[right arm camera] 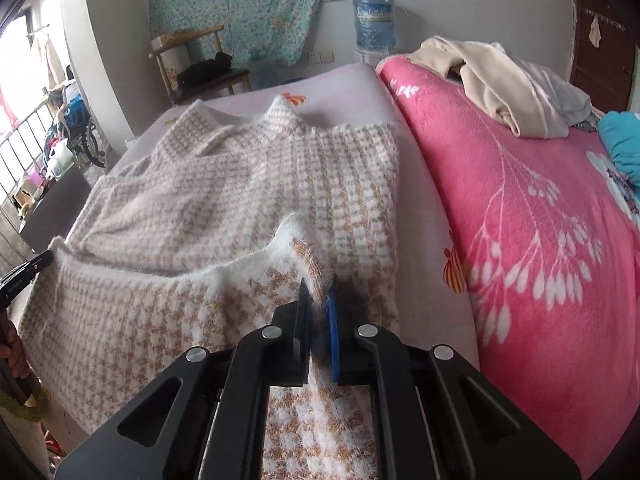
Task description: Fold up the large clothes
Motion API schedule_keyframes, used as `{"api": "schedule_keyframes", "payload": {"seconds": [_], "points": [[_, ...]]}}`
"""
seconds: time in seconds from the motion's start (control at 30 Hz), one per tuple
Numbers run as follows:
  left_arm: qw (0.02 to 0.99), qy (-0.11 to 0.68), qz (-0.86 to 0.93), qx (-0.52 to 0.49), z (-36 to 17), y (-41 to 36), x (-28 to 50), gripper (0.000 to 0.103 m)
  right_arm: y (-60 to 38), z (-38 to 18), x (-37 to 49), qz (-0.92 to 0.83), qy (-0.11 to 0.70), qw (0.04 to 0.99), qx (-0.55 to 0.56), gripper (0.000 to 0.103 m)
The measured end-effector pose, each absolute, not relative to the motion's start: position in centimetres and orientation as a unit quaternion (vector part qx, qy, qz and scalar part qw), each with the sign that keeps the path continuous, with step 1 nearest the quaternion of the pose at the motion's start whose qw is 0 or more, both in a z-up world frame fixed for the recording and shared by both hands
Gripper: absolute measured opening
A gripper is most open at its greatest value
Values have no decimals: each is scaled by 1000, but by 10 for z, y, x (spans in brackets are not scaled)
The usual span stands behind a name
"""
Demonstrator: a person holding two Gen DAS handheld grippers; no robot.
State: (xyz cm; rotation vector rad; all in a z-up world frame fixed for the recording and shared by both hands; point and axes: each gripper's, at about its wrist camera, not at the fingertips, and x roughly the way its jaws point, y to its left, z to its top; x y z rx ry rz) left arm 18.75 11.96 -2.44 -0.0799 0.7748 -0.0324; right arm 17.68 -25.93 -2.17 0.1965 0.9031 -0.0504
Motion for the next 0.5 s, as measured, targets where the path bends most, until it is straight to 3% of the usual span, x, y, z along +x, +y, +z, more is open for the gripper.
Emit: {"api": "schedule_keyframes", "payload": {"seconds": [0.37, 0.5], "points": [[930, 368, -6, -16, -35, 114, 190, 7, -255, -43, 184, -40, 447, 889, 85, 7], [924, 382, 1, -2, -43, 109, 195, 13, -259, -43, 184, -46, 459, 883, 88, 23]]}}
